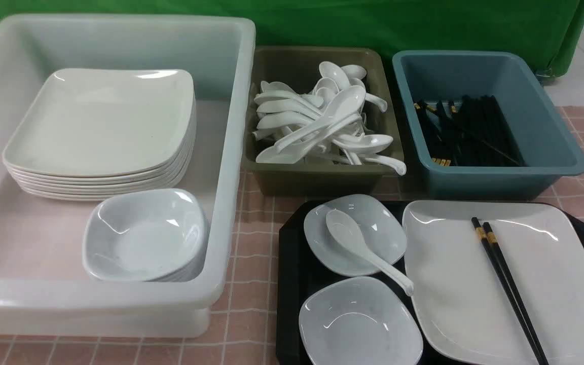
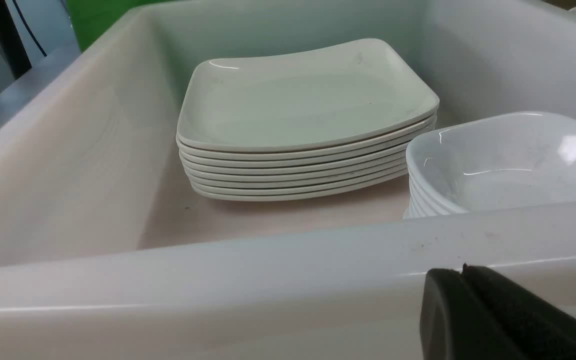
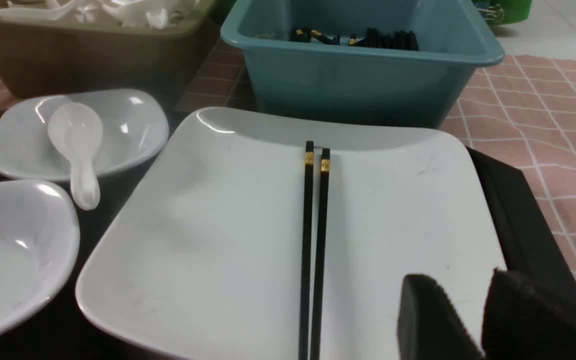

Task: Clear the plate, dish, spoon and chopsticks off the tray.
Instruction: Use the right arm to grab a pair of chopsticks from the plate

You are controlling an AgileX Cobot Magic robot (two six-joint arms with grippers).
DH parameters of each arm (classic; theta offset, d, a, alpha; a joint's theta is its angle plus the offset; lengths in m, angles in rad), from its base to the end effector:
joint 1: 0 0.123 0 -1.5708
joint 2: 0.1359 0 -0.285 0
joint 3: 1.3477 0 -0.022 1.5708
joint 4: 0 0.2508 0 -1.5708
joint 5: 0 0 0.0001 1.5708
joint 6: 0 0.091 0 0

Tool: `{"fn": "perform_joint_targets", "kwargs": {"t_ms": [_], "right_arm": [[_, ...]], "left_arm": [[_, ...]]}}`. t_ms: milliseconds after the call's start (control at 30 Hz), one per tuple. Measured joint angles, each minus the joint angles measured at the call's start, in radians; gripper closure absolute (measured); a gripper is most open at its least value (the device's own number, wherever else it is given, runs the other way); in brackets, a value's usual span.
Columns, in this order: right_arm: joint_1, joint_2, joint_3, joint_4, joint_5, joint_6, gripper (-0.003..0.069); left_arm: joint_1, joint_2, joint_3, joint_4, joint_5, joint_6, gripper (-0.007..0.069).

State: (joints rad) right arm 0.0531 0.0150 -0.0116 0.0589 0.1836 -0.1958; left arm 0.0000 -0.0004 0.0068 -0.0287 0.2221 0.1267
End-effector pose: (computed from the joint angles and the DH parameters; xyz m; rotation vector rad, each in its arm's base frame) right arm 0.0567 0.0040 0.1996 -0.1674 1.6622 -0.0551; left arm 0.0559 -0.0006 0.1908 0.0892 1.7102 0.0679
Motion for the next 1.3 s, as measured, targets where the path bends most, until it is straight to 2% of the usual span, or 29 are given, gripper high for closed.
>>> {"fn": "perform_joint_targets", "kwargs": {"t_ms": [367, 500, 633, 667, 700, 767, 867, 900, 933, 967, 1000, 1067, 1100, 1133, 1200, 1233, 1267, 1300], "right_arm": [[0.000, 0.000, 0.000, 0.000, 0.000, 0.001, 0.0418], [0.000, 0.000, 0.000, 0.000, 0.000, 0.001, 0.0418], [0.000, 0.000, 0.000, 0.000, 0.000, 0.000, 0.0417], [0.000, 0.000, 0.000, 0.000, 0.000, 0.000, 0.0417], [0.000, 0.000, 0.000, 0.000, 0.000, 0.000, 0.0417], [0.000, 0.000, 0.000, 0.000, 0.000, 0.000, 0.0416], [0.000, 0.000, 0.000, -0.001, 0.000, 0.002, 0.0417], [0.000, 0.000, 0.001, 0.014, -0.023, 0.034, 0.0417], [0.000, 0.000, 0.001, 0.019, -0.028, 0.041, 0.0417], [0.000, 0.000, 0.009, 0.074, -0.080, 0.126, 0.0417], [0.000, 0.000, 0.009, 0.074, -0.086, 0.139, 0.0417], [0.000, 0.000, 0.009, 0.147, -0.224, 0.346, 0.0417], [0.000, 0.000, 0.009, 0.150, -0.235, 0.377, 0.0417], [0.000, 0.000, 0.009, 0.164, -0.320, 0.461, 0.0417], [-0.001, 0.000, 0.009, 0.173, -0.410, 0.506, 0.0417], [-0.001, 0.000, 0.009, 0.174, -0.417, 0.506, 0.0417], [-0.001, 0.000, 0.009, 0.179, -0.467, 0.524, 0.0417], [-0.001, 0.000, 0.009, 0.182, -0.489, 0.532, 0.0417]], "left_arm": [[0.000, 0.000, 0.000, 0.001, 0.000, 0.000, 0.0620], [0.000, 0.000, 0.000, 0.042, -0.009, 0.011, 0.0620], [0.000, 0.000, 0.000, -0.143, -0.159, -0.028, 0.0620], [0.000, 0.000, 0.000, -0.157, -0.159, -0.033, 0.0620], [0.000, 0.000, 0.000, -0.268, -0.239, -0.077, 0.0620], [0.000, 0.000, 0.000, -0.359, -0.303, -0.108, 0.0620], [0.000, 0.000, 0.000, -0.418, -0.392, -0.164, 0.0620], [0.000, 0.000, 0.000, -0.437, -0.469, -0.234, 0.0620], [0.000, 0.000, 0.000, -0.440, -0.479, -0.243, 0.0620], [0.000, 0.000, 0.000, -0.444, -0.570, -0.332, 0.0620], [0.000, 0.000, 0.000, -0.443, -0.582, -0.344, 0.0620], [0.000, 0.000, -0.011, -0.379, -0.709, -0.480, 0.0620], [0.000, 0.000, -0.015, -0.372, -0.709, -0.480, 0.0620], [0.000, 0.000, -0.076, -0.309, -0.654, -0.560, 0.0620], [0.000, 0.029, -0.211, -0.211, -0.502, -0.640, 0.0620], [0.000, 0.035, -0.211, -0.211, -0.481, -0.648, 0.0620], [0.000, 0.107, -0.357, -0.125, -0.277, -0.683, 0.0620], [0.000, 0.159, -0.436, -0.096, -0.159, -0.671, 0.0620]]}}
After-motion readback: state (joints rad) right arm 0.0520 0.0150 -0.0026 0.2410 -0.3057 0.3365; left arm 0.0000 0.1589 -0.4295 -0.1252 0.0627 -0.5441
